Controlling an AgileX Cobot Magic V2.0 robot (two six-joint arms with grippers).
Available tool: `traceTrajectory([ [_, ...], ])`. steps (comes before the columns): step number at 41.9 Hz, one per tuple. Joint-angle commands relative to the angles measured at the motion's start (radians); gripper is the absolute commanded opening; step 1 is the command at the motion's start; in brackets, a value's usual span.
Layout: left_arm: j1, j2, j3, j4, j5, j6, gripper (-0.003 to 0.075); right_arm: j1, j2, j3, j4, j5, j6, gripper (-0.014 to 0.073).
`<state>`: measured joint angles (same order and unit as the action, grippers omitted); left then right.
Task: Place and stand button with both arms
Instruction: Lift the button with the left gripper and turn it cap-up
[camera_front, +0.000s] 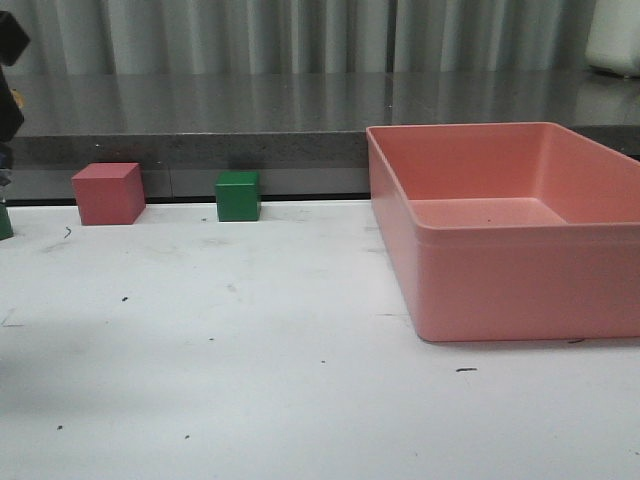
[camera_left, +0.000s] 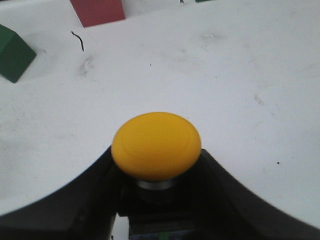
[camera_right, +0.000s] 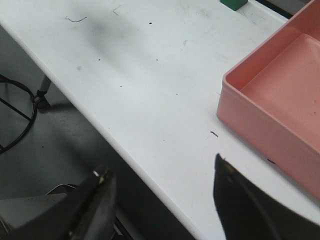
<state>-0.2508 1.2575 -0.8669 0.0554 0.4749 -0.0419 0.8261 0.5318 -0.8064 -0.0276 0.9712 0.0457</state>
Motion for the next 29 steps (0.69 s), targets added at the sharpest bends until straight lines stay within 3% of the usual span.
traceTrajectory([
  [1,0.009,-0.085,0.099,-0.001,-0.279,0.026,0.0274,0.001,0.005,-0.023,-0.010,-0.058,-0.009,0.0449],
  [16,0.009,-0.072,0.515,-0.003,-1.126,0.026,0.0274,0.001,0.005,-0.023,-0.010,-0.058,-0.009,0.0449],
  [22,0.009,0.012,0.566,-0.003,-1.328,0.026,0.0274,0.001,0.005,-0.023,-0.010,-0.058,-0.009,0.0449],
  [29,0.009,0.135,0.570,-0.003,-1.444,0.026,0.0274,0.001,0.005,-0.023,-0.010,-0.058,-0.009,0.0449],
])
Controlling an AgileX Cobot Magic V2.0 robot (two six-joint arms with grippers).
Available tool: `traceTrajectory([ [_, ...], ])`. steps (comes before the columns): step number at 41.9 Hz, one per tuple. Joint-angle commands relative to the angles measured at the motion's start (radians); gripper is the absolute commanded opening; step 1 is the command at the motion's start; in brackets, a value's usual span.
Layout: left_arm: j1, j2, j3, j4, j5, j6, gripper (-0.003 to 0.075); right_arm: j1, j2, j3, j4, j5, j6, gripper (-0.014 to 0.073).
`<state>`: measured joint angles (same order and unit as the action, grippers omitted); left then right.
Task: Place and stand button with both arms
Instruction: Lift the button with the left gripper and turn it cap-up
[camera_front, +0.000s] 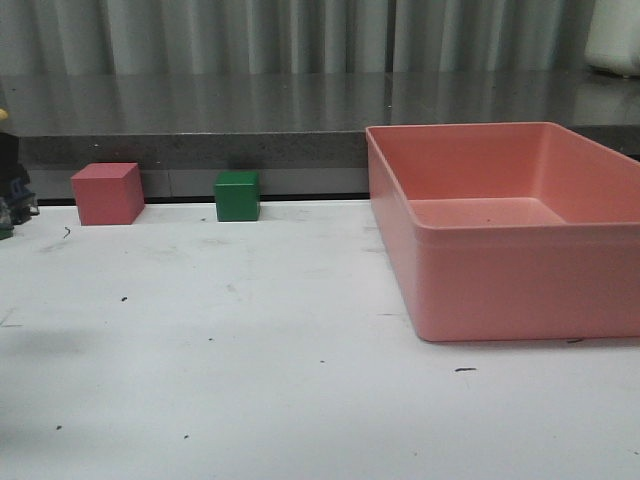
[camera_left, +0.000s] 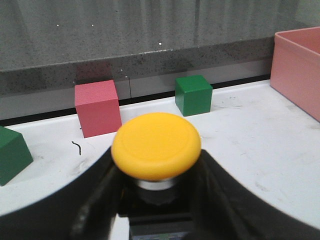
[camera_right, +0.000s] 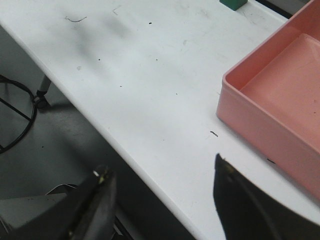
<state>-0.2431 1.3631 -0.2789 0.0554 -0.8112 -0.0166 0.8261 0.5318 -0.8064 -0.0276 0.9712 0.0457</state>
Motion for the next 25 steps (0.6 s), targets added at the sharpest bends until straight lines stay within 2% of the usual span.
traceTrajectory([
  [1,0.001,0.048,-0.018,-0.003,-0.188,0.001,0.0274,0.001,0.005,-0.023,-0.010,-0.058,-0.009,0.0449],
  [15,0.001,0.239,-0.018,-0.004,-0.436,0.001,0.0274,0.001,0.005,-0.023,-0.010,-0.058,-0.009,0.0449],
  [25,0.001,0.356,-0.018,-0.004,-0.556,0.001,0.0274,0.001,0.005,-0.023,-0.010,-0.058,-0.009,0.0449],
])
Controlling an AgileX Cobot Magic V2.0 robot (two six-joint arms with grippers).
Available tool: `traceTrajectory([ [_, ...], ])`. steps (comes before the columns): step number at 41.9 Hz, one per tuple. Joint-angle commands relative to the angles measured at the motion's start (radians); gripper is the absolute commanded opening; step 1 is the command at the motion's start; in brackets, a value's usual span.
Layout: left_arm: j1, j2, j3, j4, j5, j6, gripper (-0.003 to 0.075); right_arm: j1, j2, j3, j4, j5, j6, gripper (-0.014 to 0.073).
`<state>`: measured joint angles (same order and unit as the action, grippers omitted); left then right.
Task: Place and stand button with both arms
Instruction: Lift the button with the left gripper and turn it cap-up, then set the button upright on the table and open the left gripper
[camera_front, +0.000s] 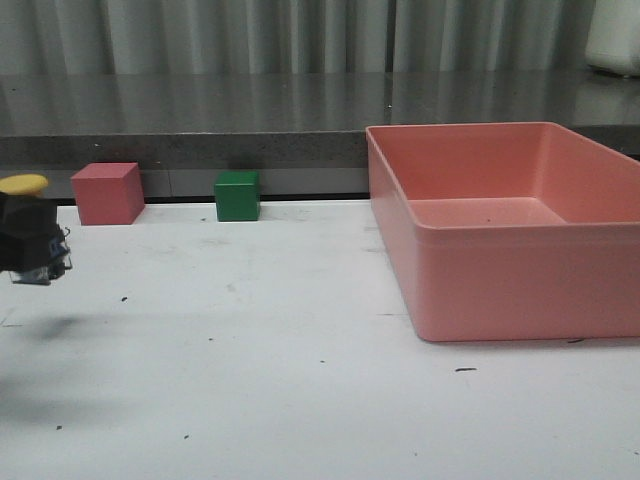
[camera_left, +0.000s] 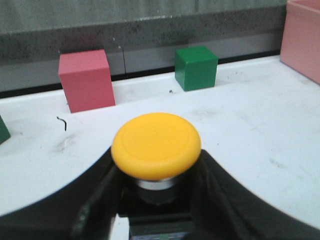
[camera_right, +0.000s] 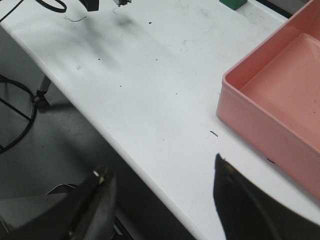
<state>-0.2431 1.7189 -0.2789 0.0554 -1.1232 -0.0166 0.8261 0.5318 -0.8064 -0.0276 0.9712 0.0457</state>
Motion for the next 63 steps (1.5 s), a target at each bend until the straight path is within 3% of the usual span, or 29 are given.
traceTrajectory([
  [1,0.001,0.011,-0.018,-0.004,-0.243,0.001,0.0274,0.001,0.005,-0.023,-0.010,-0.058,-0.009,0.0449],
  [25,0.001,0.069,-0.014,-0.004,-0.243,0.001,0.0279,0.001,0.005,-0.023,-0.010,-0.058,-0.009,0.0449],
  [39,0.001,0.069,0.017,-0.004,-0.243,0.001,0.0363,0.001,0.005,-0.023,-0.010,-0.058,-0.009,0.0449],
  [49,0.001,0.069,0.035,-0.007,-0.243,0.001,0.0472,0.001,0.005,-0.023,-0.010,-0.058,-0.009,0.0449],
  [63,0.001,-0.040,0.101,-0.071,-0.243,0.001,0.0475,0.001,0.005,-0.023,-0.010,-0.058,-0.009,0.0449],
])
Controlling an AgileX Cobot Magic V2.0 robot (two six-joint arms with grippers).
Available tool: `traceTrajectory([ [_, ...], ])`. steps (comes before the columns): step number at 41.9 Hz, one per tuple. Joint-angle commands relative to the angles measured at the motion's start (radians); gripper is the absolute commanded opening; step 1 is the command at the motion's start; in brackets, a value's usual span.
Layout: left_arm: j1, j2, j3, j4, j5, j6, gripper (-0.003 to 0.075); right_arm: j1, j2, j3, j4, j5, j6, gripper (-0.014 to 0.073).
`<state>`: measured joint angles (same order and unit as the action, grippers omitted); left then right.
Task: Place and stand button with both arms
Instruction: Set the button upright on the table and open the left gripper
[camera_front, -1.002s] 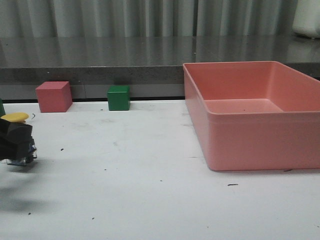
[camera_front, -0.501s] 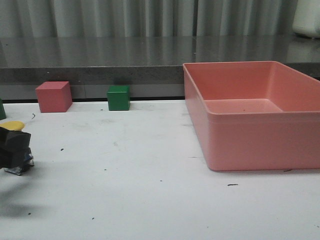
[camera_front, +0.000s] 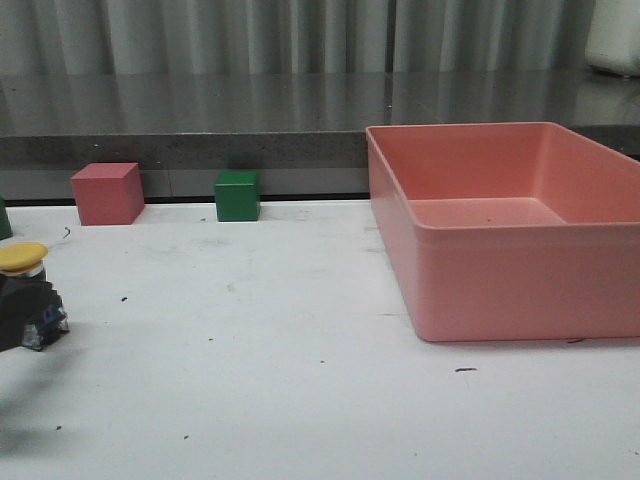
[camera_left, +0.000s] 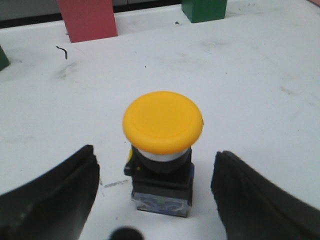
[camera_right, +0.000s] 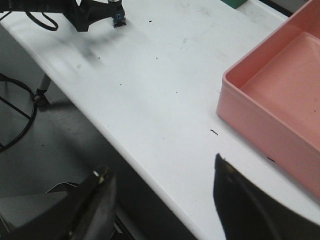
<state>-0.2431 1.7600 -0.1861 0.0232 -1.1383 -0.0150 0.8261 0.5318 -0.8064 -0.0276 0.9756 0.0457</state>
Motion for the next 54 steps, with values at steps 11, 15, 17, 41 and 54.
traceTrajectory([
  [11,0.001,-0.369,0.015,-0.032,0.003,-0.001,0.0474,0.001,0.005,-0.023,-0.010,-0.062,-0.009,0.0449],
  [15,0.001,-0.503,-0.022,-0.030,0.203,-0.001,0.0474,0.001,0.005,-0.023,-0.010,-0.062,-0.009,0.0449],
  [17,0.001,-0.570,-0.056,-0.017,0.332,-0.001,0.0474,0.001,0.005,-0.023,-0.010,-0.062,-0.009,0.0449],
  [41,0.001,-0.997,-0.733,0.005,1.848,-0.001,0.0474,0.001,0.005,-0.023,-0.010,-0.062,-0.009,0.0449],
  [54,0.001,-1.108,-0.808,-0.079,2.119,-0.001,0.0474,0.001,0.005,-0.023,-0.010,-0.062,-0.009,0.0449],
])
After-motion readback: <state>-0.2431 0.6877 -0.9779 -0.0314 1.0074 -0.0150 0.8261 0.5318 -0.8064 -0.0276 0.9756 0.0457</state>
